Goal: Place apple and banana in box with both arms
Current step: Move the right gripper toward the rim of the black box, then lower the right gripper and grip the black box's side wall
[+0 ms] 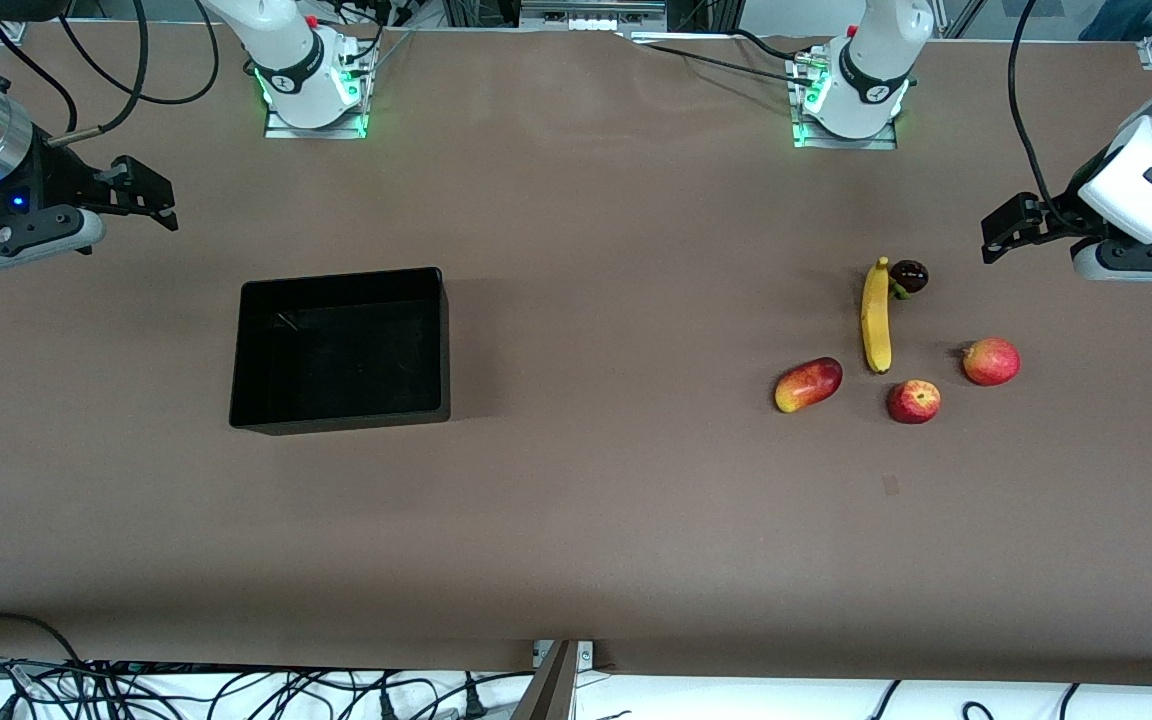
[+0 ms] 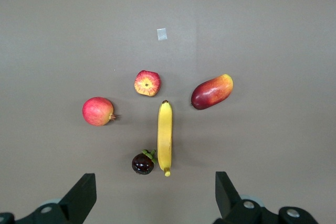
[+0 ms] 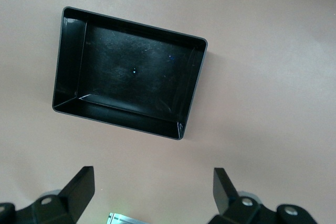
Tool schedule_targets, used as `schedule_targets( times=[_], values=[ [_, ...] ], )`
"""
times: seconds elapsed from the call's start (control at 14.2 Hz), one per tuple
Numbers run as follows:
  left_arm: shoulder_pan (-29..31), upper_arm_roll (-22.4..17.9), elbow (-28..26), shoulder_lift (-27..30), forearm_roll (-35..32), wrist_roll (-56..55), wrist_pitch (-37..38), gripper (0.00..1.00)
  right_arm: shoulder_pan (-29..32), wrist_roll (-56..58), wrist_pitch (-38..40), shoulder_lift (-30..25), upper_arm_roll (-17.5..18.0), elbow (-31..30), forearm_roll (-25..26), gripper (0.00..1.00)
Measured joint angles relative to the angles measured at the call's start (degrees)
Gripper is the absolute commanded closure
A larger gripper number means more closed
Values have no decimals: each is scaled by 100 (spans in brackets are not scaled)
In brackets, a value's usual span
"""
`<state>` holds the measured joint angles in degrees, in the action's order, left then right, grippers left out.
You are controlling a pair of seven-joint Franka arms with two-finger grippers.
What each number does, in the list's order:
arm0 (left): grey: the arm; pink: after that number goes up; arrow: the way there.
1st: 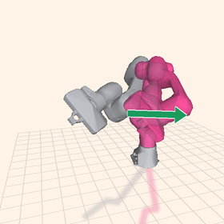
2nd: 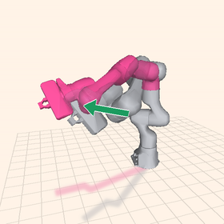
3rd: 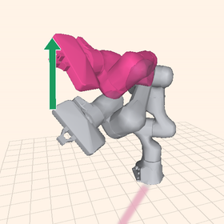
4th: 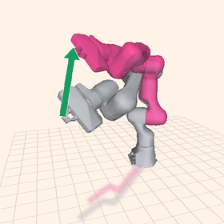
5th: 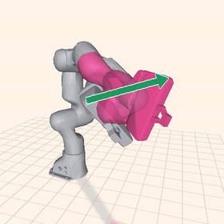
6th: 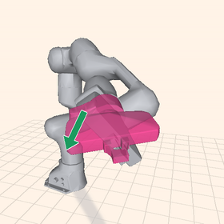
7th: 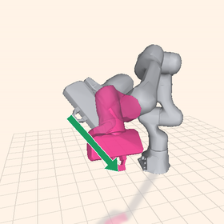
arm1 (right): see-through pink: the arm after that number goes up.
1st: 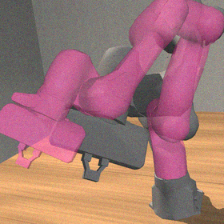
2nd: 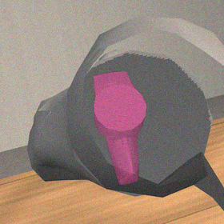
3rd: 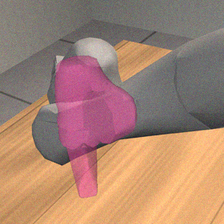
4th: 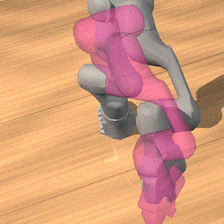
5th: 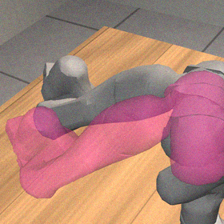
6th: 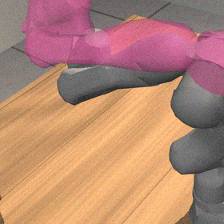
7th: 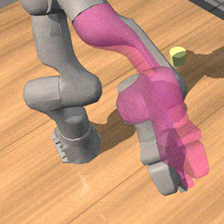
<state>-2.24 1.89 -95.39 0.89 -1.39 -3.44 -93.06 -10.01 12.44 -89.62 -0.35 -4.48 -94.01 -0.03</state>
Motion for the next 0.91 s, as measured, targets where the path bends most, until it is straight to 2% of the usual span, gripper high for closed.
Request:
schedule_targets(
  times=[0.56, 0.7, 0.91],
  values=[
    [0, 1, 0, 0, 0, 0, 0, 0, 0, -70, 13, 41, 4, -38, 3, 0],
    [0, 2, 0, 0, 0, 0, 0, 0, 2, -231, -56, 90, 4, -192, 3, 0],
    [0, 2, 1, 0, 0, 0, 0, 0, 14, -526, -551, 279, 0, -634, 6, 0]
  ],
)
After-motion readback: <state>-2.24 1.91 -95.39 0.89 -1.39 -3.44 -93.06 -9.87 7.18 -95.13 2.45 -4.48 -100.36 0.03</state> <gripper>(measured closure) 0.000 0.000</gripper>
